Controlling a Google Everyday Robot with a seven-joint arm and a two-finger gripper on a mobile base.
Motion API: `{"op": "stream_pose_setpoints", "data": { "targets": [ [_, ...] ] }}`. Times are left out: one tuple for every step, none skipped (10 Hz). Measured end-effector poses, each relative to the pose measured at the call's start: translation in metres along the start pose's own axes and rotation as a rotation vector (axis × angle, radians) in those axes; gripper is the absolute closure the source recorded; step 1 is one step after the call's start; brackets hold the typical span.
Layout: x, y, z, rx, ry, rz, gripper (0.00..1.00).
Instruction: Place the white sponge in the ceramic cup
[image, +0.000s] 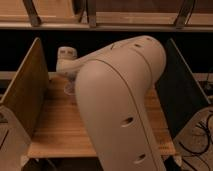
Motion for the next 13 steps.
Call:
{"op": "stream_pose_setpoints", "data": {
  "targets": [
    [0.003, 0.002, 0.006, -0.016, 0.004, 0.013, 1.0],
    [0.006, 0.003, 0.009, -0.028, 0.007, 0.022, 1.0],
    [0.008, 0.006, 0.01, -0.04, 0.01, 0.031, 1.0],
    [0.012, 0.009, 0.011, -0.052, 0.017, 0.042, 1.0],
    [0.017, 0.011, 0.011, -0.06, 0.024, 0.049, 1.0],
    [0.02, 0.015, 0.011, -0.068, 0.03, 0.053, 1.0],
    [0.024, 0.019, 0.01, -0.079, 0.036, 0.057, 1.0],
    [0.027, 0.021, 0.009, -0.087, 0.041, 0.06, 1.0],
    [0.03, 0.024, 0.009, -0.097, 0.046, 0.067, 1.0],
    [0.034, 0.027, 0.008, -0.107, 0.055, 0.07, 1.0],
    [0.034, 0.027, 0.008, -0.107, 0.055, 0.07, 0.99],
    [0.034, 0.027, 0.008, -0.107, 0.055, 0.07, 0.94],
    [0.034, 0.027, 0.008, -0.107, 0.055, 0.07, 0.86]
  ]
}}
